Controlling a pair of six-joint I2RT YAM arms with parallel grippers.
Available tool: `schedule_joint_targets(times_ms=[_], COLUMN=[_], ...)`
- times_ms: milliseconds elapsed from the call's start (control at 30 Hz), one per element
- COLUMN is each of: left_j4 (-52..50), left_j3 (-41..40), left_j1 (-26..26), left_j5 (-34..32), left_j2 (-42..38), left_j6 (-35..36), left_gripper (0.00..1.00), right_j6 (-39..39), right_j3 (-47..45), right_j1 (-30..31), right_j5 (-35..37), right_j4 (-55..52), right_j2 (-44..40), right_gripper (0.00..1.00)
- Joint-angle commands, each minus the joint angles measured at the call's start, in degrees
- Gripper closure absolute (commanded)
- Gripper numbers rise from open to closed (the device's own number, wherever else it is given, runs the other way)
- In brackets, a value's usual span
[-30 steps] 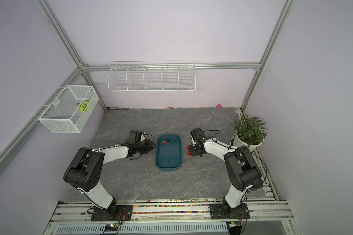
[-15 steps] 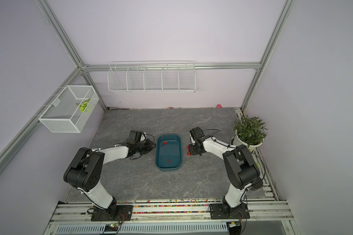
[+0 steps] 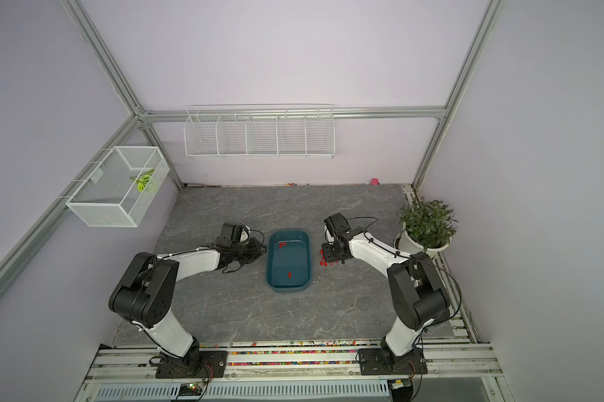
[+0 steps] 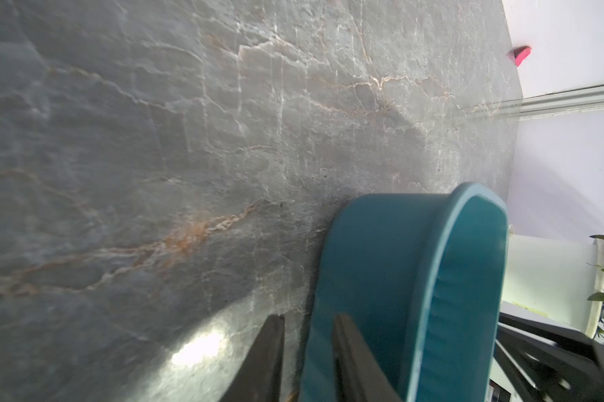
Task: Take the screw protection sleeves out of the storage box
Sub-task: Place the screw protection sleeve at the center of the board.
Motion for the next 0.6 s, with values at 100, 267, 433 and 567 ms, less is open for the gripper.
schedule_joint_targets(times_ms=[100, 267, 433, 567], left_j4=[0.1, 0.1, 0.3, 0.3], left_j3=[1.4, 1.5, 1.3, 1.4], left_j1=[0.0, 0.2, 0.2, 0.2], left_j5=[0.1, 0.1, 0.1, 0.1], left_j2=[0.7, 0.6, 0.4, 0.6], left_j6=[0.6, 0.7, 0.6, 0.6], left_gripper=[0.69, 0.69, 0.69, 0.69], right_j6=[0.4, 0.7, 1.1, 0.8], right_j3=[5.6, 9.8, 13.8, 18.0], right_j1=[3.9, 5.8, 8.2, 10.5], right_j5=[-0.4, -4.2, -4.7, -4.6], right_j4=[-5.1, -5.0, -3.5, -4.6], right_j2=[-4.1, -4.2, -1.6, 2.2], right_gripper=[0.6, 0.49, 0.47, 0.5])
